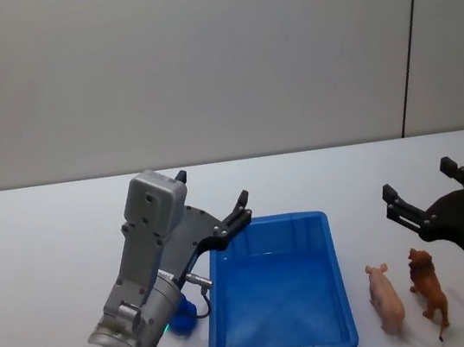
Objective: Pick up the two dolls from the table and place them into the box.
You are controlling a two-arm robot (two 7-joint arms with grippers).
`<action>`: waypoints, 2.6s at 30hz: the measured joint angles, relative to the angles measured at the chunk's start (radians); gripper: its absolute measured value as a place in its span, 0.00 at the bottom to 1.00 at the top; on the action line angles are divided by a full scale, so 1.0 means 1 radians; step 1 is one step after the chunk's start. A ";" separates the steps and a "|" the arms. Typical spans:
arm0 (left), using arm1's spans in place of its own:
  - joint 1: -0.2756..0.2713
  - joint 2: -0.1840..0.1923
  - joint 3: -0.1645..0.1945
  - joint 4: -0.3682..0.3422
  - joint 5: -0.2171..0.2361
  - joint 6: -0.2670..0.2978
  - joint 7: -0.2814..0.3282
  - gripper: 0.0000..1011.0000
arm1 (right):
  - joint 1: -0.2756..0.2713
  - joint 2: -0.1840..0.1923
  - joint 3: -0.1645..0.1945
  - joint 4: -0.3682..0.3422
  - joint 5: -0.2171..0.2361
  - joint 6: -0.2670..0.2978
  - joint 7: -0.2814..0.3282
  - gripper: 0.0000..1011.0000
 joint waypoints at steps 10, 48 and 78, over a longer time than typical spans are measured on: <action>0.000 0.000 0.000 0.000 0.000 0.000 0.000 0.99 | 0.007 0.000 0.008 0.016 0.003 0.035 -0.009 0.99; 0.000 0.000 0.000 0.000 0.000 0.000 0.000 0.99 | -0.043 -0.018 -0.003 0.069 -0.040 0.272 -0.118 0.99; 0.000 0.000 0.000 0.000 0.000 0.000 0.000 0.99 | -0.005 -0.080 -0.026 0.205 -0.077 0.293 -0.108 0.65</action>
